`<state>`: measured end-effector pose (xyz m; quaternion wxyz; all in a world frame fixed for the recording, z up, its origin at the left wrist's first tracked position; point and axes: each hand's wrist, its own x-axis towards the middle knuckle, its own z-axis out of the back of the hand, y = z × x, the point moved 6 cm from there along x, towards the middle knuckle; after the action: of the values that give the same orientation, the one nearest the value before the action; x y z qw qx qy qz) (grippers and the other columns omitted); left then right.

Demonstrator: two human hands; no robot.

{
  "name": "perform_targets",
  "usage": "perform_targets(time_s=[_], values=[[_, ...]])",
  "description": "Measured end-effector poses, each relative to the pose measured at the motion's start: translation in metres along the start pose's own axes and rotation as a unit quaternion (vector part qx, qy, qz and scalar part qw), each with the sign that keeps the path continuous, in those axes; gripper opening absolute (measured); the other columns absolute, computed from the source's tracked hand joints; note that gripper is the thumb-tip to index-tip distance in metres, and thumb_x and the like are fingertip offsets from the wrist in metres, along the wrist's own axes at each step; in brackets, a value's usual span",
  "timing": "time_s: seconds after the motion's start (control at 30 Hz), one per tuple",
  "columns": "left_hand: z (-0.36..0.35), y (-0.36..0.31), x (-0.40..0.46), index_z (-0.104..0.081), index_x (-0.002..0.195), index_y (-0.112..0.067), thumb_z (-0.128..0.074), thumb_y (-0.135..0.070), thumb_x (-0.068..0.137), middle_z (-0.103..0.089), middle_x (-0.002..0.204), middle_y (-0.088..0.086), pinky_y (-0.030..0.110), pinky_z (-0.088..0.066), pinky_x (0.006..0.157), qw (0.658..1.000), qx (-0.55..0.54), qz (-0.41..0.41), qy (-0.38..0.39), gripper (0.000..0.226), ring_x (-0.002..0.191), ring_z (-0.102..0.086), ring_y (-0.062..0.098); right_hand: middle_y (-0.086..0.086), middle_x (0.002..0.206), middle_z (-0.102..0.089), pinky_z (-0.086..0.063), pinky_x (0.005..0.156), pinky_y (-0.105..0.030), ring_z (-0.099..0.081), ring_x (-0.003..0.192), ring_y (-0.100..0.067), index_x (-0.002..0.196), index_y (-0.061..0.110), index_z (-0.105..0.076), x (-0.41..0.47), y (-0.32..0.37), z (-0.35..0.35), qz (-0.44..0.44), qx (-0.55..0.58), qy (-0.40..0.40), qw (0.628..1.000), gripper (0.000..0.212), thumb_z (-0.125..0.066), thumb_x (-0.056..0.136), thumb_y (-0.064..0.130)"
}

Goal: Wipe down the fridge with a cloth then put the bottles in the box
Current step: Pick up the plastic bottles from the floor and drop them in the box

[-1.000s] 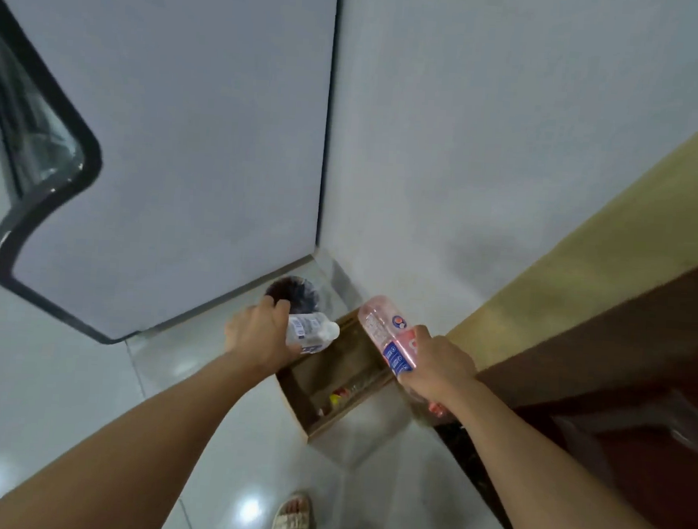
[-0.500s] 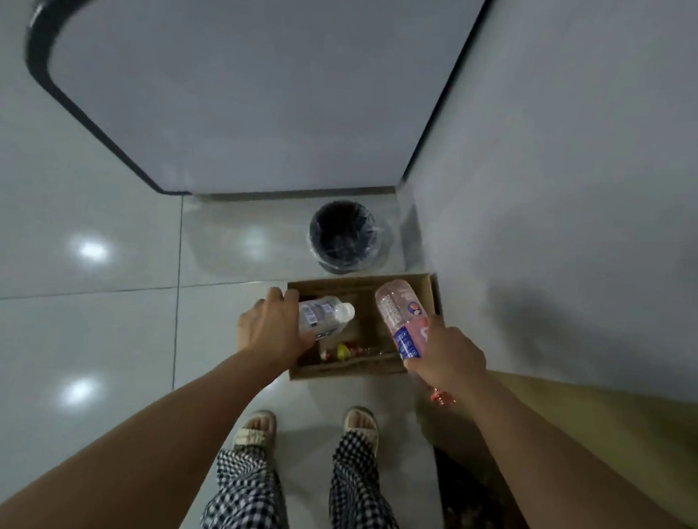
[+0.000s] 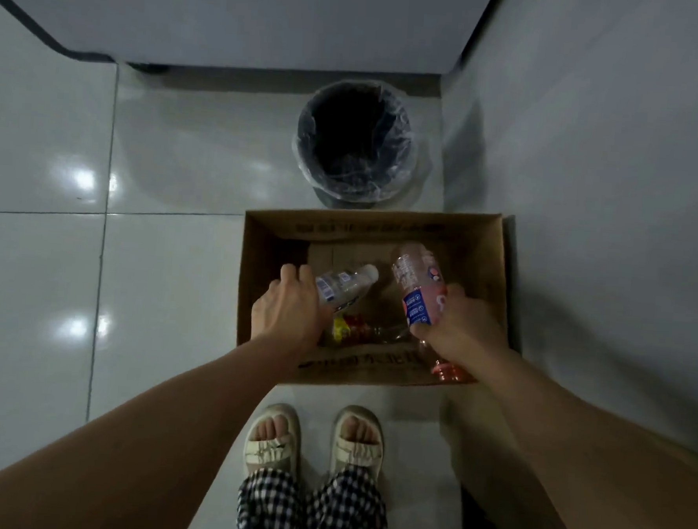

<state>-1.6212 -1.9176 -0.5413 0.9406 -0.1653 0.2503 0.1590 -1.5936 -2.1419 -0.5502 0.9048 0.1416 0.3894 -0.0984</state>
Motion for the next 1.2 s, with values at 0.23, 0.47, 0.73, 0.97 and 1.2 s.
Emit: perform_targets(time_s=[0.23, 0.47, 0.73, 0.97, 1.2], values=[[-0.104, 0.008, 0.082, -0.036, 0.127, -0.010, -0.056, -0.036, 0.088, -0.043, 0.124, 0.012, 0.033, -0.045, 0.074, 0.999, 0.028, -0.023, -0.002, 0.051, 0.104, -0.053, 0.027, -0.008, 0.121, -0.054, -0.041, 0.070, -0.033, -0.056, 0.104, -0.027, 0.132, 0.017, -0.039, 0.105, -0.017, -0.064, -0.046, -0.030, -0.012, 0.998, 0.070, -0.073, 0.077, 0.044], [-0.154, 0.001, 0.120, -0.036, 0.129, -0.011, -0.055, -0.035, 0.089, -0.043, 0.125, 0.011, 0.035, -0.048, 0.080, 0.998, 0.004, -0.050, -0.022, 0.051, 0.107, -0.053, 0.026, -0.010, 0.121, -0.054, -0.037, 0.062, -0.029, -0.058, 0.106, -0.028, 0.133, 0.015, -0.038, 0.152, -0.021, -0.092, -0.071, -0.052, -0.053, 0.995, 0.068, -0.069, 0.081, 0.047], [-0.156, -0.007, 0.128, -0.034, 0.131, -0.013, -0.064, -0.030, 0.085, -0.041, 0.130, 0.010, 0.035, -0.049, 0.077, 0.993, 0.099, -0.056, 0.029, 0.057, 0.107, -0.053, 0.026, -0.011, 0.123, -0.054, -0.040, 0.071, -0.027, -0.056, 0.106, -0.027, 0.133, 0.012, -0.043, 0.149, -0.019, -0.104, -0.034, -0.023, -0.001, 0.999, 0.062, -0.061, 0.086, 0.047], [-0.083, -0.020, 0.095, -0.037, 0.131, -0.014, -0.063, -0.030, 0.083, -0.044, 0.131, 0.009, 0.038, -0.044, 0.088, 0.985, 0.147, -0.073, 0.058, 0.057, 0.117, -0.047, 0.026, -0.010, 0.134, -0.044, -0.046, 0.093, -0.038, -0.047, 0.118, -0.028, 0.139, 0.014, -0.037, 0.084, 0.010, -0.064, 0.026, -0.080, 0.008, 0.996, 0.063, -0.062, 0.087, 0.039], [0.057, -0.025, 0.039, -0.038, 0.130, -0.016, -0.060, -0.030, 0.083, -0.046, 0.128, 0.007, 0.038, -0.044, 0.088, 0.986, 0.131, -0.089, 0.044, 0.054, 0.117, -0.048, 0.026, -0.007, 0.141, -0.034, -0.042, 0.099, -0.039, -0.039, 0.125, -0.026, 0.139, 0.021, -0.033, -0.013, 0.079, 0.016, 0.114, -0.135, -0.005, 0.984, 0.062, -0.063, 0.086, 0.033]])
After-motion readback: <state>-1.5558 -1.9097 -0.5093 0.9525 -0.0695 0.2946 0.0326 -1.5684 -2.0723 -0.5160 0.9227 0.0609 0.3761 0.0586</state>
